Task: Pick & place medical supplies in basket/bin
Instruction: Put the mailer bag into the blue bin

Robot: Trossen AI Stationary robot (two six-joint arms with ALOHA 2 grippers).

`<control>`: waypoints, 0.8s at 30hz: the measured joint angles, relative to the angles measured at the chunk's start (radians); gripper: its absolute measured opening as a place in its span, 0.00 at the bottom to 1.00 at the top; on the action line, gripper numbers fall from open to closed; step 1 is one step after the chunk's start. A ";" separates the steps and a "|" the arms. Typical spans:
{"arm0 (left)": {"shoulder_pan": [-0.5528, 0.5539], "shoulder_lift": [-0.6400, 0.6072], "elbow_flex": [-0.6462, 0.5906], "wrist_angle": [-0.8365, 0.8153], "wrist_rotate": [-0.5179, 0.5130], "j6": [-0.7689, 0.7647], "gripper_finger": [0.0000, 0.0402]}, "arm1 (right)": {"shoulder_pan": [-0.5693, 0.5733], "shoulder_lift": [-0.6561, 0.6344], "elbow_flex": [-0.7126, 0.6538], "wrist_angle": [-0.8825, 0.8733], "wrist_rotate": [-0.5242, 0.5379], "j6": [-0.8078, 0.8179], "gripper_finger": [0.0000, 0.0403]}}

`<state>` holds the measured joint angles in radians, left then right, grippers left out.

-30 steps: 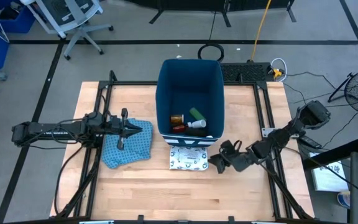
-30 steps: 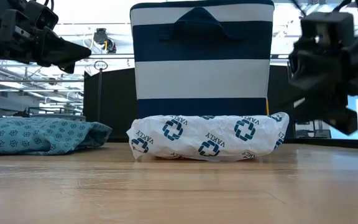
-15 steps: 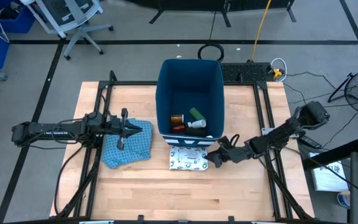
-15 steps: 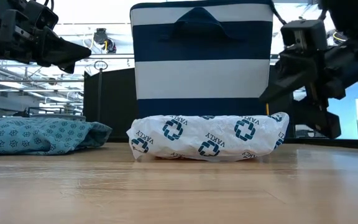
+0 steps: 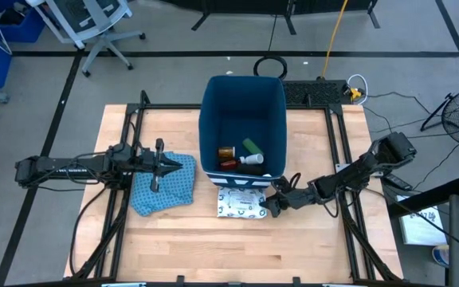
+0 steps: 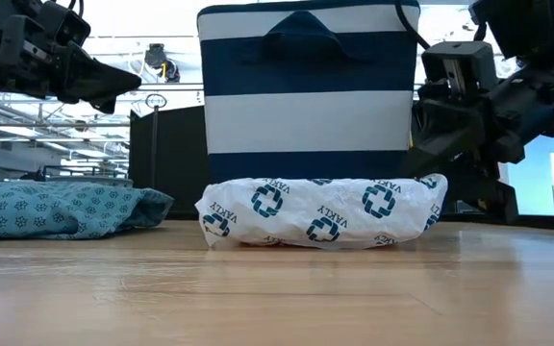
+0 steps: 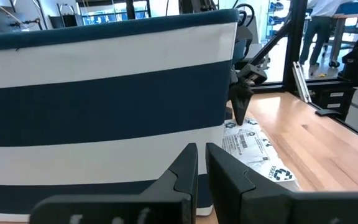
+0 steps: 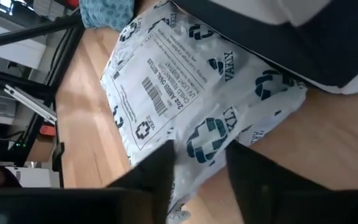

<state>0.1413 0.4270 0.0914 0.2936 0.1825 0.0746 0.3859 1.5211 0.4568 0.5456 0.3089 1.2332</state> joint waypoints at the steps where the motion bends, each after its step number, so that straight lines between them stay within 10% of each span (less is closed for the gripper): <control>1: 0.000 0.000 0.000 0.000 0.000 0.000 0.09 | 0.000 0.000 0.000 -0.001 0.000 -0.001 0.29; 6: 0.000 0.000 0.000 -0.005 0.000 0.000 0.09 | 0.004 0.000 0.000 0.004 -0.001 -0.049 0.03; 24: 0.000 0.000 0.000 -0.031 0.002 -0.010 0.09 | 0.227 -0.326 0.001 -0.035 0.048 -0.242 0.00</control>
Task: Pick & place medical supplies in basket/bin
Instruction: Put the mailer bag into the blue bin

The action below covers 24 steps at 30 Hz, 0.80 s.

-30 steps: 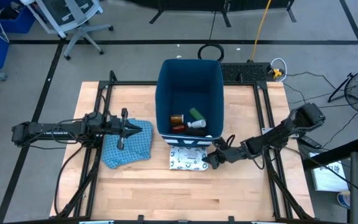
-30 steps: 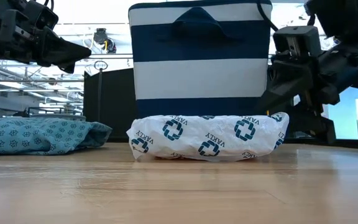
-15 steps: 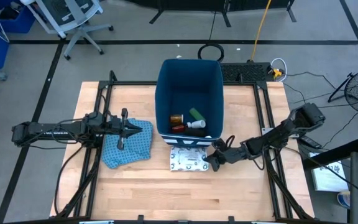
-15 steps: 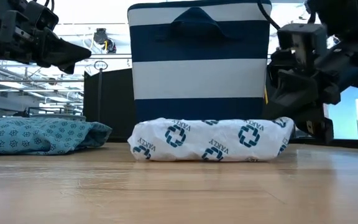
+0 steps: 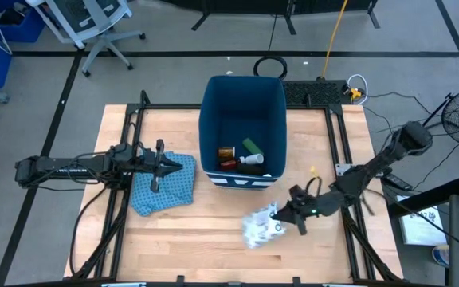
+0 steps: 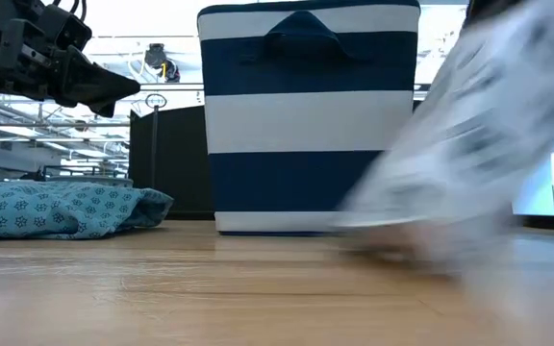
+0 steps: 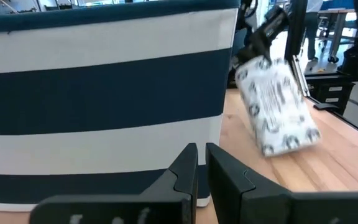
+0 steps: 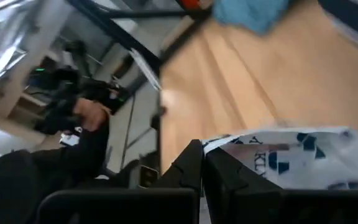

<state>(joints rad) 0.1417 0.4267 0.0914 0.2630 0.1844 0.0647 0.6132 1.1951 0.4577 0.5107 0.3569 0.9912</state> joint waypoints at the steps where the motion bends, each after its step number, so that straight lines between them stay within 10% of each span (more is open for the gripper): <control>1: 0.000 0.000 0.000 0.000 0.000 -0.002 0.09 | 0.018 -0.030 0.003 -0.003 0.022 -0.040 0.00; 13: 0.000 0.000 0.000 -0.001 0.000 -0.016 0.09 | 0.179 -0.346 0.091 -0.408 0.200 -0.567 0.00; 24: 0.000 0.000 0.000 -0.011 -0.002 -0.019 0.09 | 0.142 -0.594 0.091 -0.687 0.144 -0.844 0.00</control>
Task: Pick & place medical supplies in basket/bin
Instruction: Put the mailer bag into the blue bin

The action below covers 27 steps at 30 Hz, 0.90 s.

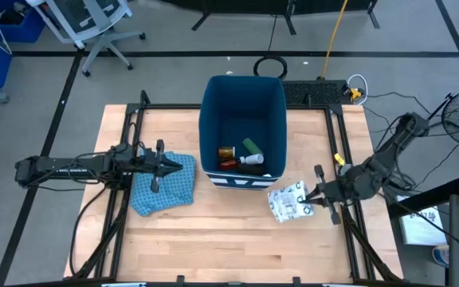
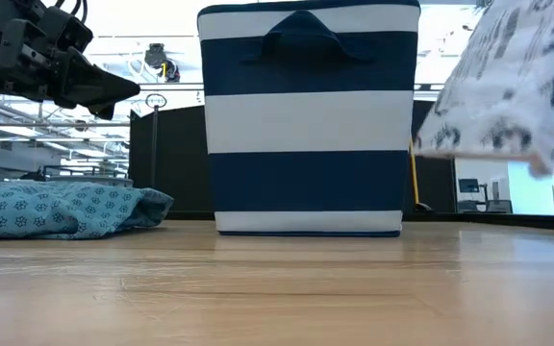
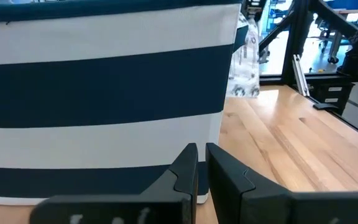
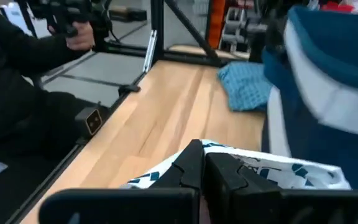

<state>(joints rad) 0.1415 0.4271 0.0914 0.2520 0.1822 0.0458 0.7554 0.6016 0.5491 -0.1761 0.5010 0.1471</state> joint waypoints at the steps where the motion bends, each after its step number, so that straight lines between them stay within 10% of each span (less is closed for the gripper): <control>1: 0.000 0.000 0.000 0.000 0.000 0.000 0.09 | -0.003 -0.024 0.000 -0.015 -0.003 -0.012 0.00; 18: 0.000 0.000 0.000 0.000 -0.010 -0.002 0.09 | -0.006 -0.286 0.017 -0.318 0.153 0.027 0.00; 27: 0.000 0.000 0.000 -0.008 -0.045 -0.026 0.09 | -0.006 -0.213 0.370 -0.460 0.301 -0.094 0.00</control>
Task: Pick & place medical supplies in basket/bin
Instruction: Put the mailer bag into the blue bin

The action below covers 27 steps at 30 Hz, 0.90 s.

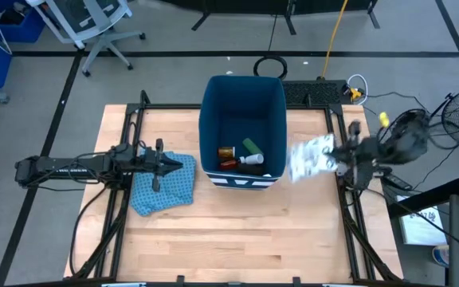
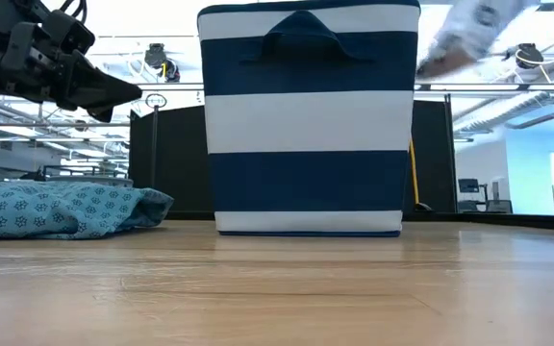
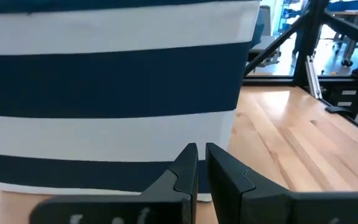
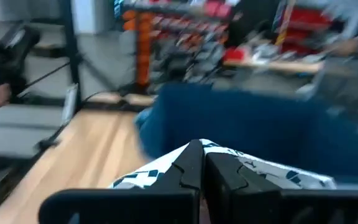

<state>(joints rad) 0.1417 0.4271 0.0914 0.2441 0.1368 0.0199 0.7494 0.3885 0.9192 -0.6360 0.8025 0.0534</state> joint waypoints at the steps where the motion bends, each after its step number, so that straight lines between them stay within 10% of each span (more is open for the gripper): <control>1: 0.000 0.000 0.000 -0.006 0.000 0.001 0.09 | 0.000 0.015 0.043 0.005 0.023 -0.034 0.00; 14: 0.000 0.000 0.000 -0.024 -0.010 0.080 0.09 | -0.004 0.358 0.499 0.285 0.202 -0.519 0.00; 27: 0.000 0.000 0.000 0.089 -0.048 0.108 0.09 | -0.201 0.681 0.757 0.251 0.077 -0.454 0.00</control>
<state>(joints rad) 0.1415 0.4271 0.0914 0.3326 0.0891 0.1284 0.5487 1.0690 1.6761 -0.3850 0.8798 -0.4002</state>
